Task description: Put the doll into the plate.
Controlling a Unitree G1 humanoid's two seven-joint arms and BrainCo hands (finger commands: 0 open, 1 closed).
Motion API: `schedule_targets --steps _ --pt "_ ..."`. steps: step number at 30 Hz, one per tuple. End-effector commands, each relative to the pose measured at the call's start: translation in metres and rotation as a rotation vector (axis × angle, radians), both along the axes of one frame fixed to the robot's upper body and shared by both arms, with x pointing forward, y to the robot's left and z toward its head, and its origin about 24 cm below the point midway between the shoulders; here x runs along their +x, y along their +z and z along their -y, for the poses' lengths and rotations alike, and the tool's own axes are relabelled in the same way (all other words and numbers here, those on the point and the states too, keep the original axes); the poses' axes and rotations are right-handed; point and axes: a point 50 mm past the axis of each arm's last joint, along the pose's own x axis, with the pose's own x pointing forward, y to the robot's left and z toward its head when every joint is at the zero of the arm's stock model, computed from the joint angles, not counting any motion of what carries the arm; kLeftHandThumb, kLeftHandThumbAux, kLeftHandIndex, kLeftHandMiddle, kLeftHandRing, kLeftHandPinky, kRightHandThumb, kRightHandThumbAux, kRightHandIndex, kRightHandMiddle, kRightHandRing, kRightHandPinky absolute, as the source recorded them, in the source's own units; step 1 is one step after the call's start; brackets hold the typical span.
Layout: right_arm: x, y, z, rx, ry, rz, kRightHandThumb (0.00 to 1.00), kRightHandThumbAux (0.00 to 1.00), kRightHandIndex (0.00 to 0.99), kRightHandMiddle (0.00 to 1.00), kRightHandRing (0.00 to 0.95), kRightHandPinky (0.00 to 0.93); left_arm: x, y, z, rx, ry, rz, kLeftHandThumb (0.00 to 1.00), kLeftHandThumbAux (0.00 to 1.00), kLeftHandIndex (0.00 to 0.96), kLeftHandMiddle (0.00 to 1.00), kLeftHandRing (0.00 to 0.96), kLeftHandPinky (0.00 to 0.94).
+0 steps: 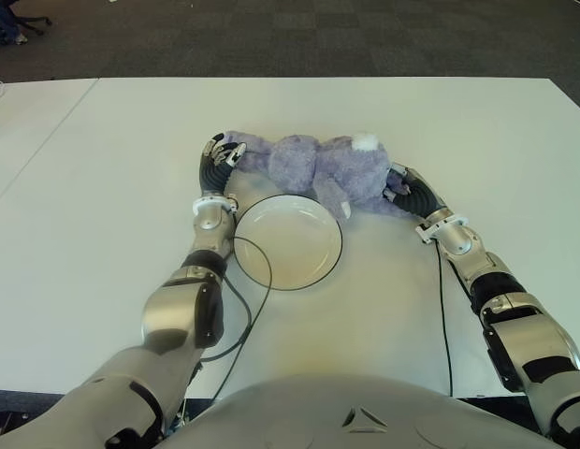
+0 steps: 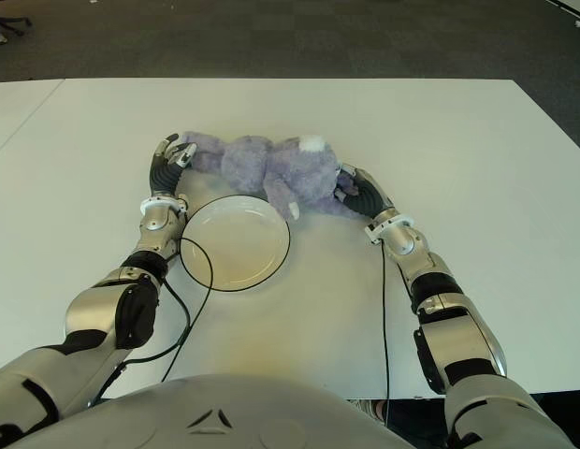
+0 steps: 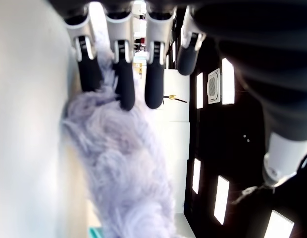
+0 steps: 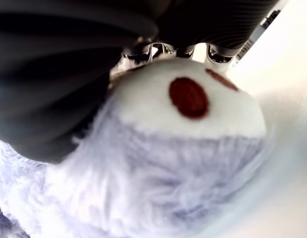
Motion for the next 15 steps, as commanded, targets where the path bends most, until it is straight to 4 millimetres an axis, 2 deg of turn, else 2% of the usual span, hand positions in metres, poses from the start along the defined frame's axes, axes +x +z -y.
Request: schedule_targets --steps 1,6,15 --pt "-0.032 -0.053 0.002 -0.048 -0.049 -0.248 0.702 0.716 0.440 0.826 0.824 0.839 -0.080 -0.091 0.015 -0.087 -0.001 -0.447 0.000 0.566 0.153 0.303 0.308 0.265" --pt "-0.029 -0.051 0.003 -0.028 -0.072 -0.234 0.703 0.715 0.440 0.842 0.842 0.852 -0.080 -0.091 0.015 -0.089 0.000 -0.446 0.000 0.571 0.164 0.304 0.311 0.301" --pt "-0.022 -0.043 0.007 0.019 -0.115 -0.189 0.705 0.715 0.441 0.847 0.850 0.854 -0.081 -0.091 0.013 -0.079 -0.005 -0.444 0.000 0.574 0.162 0.305 0.319 0.303"
